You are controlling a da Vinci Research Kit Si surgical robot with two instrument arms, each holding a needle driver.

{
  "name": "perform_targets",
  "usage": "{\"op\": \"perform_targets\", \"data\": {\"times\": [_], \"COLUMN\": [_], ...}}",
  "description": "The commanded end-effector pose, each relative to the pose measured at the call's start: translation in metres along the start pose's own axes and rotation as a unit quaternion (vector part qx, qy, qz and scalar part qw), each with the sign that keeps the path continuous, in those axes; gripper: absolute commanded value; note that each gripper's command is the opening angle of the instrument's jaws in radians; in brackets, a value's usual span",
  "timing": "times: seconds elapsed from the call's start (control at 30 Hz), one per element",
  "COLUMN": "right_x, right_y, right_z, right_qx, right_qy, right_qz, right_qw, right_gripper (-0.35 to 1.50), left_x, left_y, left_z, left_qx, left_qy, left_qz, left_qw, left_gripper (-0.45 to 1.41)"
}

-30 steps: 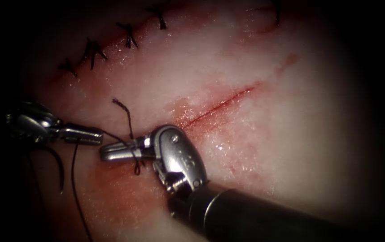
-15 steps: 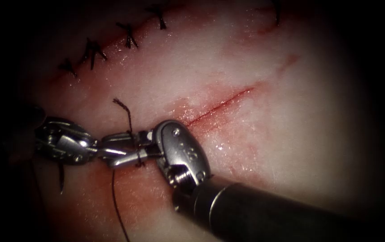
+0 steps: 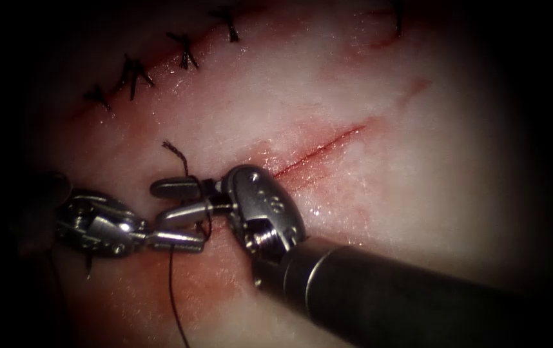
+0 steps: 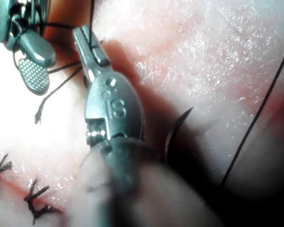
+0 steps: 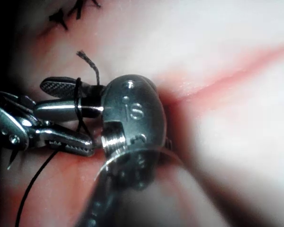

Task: Wound Closure
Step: Wrap right tool once counter-clockwise with suture, then pick up thread tail with right jaws

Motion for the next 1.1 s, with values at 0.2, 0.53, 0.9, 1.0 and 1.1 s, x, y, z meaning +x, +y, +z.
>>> {"op": "perform_targets", "data": {"times": [0.2, 0.53, 0.9, 1.0, 1.1], "right_x": [-0.0004, 0.0003, 0.0003, -0.0002, -0.0013], "right_y": [-0.0004, -0.0023, -0.0008, -0.0003, -0.0004], "right_z": [0.0009, 0.0009, 0.0007, 0.0006, 0.0008], "right_qx": [-0.062, -0.16, -0.226, -0.248, -0.262], "right_qy": [-0.019, -0.044, -0.068, -0.068, -0.08], "right_qz": [-0.041, -0.156, -0.177, -0.169, -0.172], "right_qw": [0.997, 0.974, 0.956, 0.951, 0.946], "right_gripper": [0.47, 0.79, 0.71, 0.71, 0.71], "left_x": [-0.0005, -0.0005, -0.0004, -0.0005, -0.0006], "left_y": [-0.0005, -0.0006, -0.0003, -0.0004, -0.0004], "left_z": [0.0006, 0.0002, 0.0005, 0.0006, 0.0008], "left_qx": [0.015, 0.024, 0.038, 0.041, 0.044], "left_qy": [-0.014, -0.024, -0.03, -0.03, -0.032], "left_qz": [-0.003, -0.009, -0.012, -0.012, -0.012], "left_qw": [1.0, 0.999, 0.999, 0.999, 0.998], "left_gripper": [-0.45, -0.45, -0.45, -0.45, -0.45]}}
